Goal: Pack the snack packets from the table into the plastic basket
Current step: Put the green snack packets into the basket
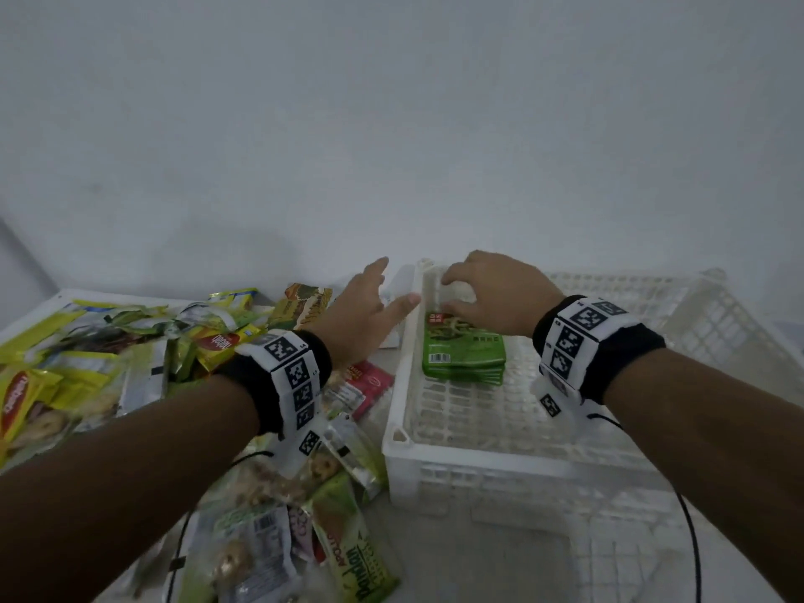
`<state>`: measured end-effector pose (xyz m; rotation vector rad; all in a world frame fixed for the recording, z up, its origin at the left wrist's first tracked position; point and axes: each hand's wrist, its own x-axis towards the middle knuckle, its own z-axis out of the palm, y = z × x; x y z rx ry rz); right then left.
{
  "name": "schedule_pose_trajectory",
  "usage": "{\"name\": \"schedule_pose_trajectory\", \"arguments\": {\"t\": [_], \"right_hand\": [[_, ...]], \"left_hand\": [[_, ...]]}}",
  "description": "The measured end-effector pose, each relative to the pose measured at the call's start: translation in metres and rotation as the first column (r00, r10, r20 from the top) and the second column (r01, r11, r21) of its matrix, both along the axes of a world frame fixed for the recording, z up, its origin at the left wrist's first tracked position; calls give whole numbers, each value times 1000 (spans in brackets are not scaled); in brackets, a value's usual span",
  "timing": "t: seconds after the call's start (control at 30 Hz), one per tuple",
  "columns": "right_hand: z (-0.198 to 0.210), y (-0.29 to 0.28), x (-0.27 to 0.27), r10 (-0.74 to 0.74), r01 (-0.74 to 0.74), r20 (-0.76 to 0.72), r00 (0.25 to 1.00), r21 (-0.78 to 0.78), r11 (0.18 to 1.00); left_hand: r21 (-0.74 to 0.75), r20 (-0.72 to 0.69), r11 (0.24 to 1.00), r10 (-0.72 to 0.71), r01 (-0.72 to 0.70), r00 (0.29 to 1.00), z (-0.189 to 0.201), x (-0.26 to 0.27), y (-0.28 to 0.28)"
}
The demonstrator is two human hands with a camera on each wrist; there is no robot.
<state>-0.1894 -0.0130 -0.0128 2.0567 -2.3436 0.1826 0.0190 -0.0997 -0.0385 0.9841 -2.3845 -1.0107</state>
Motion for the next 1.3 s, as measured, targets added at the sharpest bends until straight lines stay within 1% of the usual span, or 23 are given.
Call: {"name": "schedule_pose_trajectory", "arguments": {"t": [0.03,0.1,0.17,0.3,0.43,0.53,0.63,0.77,0.93,1.03,1.1,1.23,1.3], "right_hand": [[6,-1,6,8,-8,-6,1000,-21,1000],[17,-3,19,33,-34,-16,999,-54,998],[27,-6,35,62,-64,-27,998,-85,994],[42,-15,72,137,-143,-69,988,-94,985],[58,-27,109,188,-199,-142,972,-66,978],[67,-37,139,207,-220,-183,961,-53,974],[75,-49,171,204,-215,-224,953,-23,976],[80,-62,214,158,-159,-241,958,14,987],[64,-70,273,94,-83,-215,972,63,995],[40,-62,297,55,-35,-180,982,110,993],[22,-53,305,31,-4,-162,986,165,986],[-13,-25,306,-23,56,-132,991,252,966],[-29,-8,301,-53,86,-124,991,275,958]], "left_hand": [[-130,83,992,15,-5,996,5,9,-3],[-357,241,934,76,16,968,17,29,-7],[-458,357,887,122,60,926,26,53,-10],[-534,473,844,242,58,847,35,102,-11],[-549,540,834,314,44,781,37,145,-13],[-535,553,845,338,13,761,37,172,-17],[-523,549,852,326,13,770,33,198,-26],[-497,555,866,266,58,788,25,233,-44],[-502,559,841,137,202,818,6,277,-63],[-421,571,854,-13,306,821,-6,285,-58],[-376,556,847,-118,376,823,-15,285,-49],[-295,525,797,-325,526,787,-35,281,-16],[-264,514,754,-418,602,749,-42,279,3]]}}
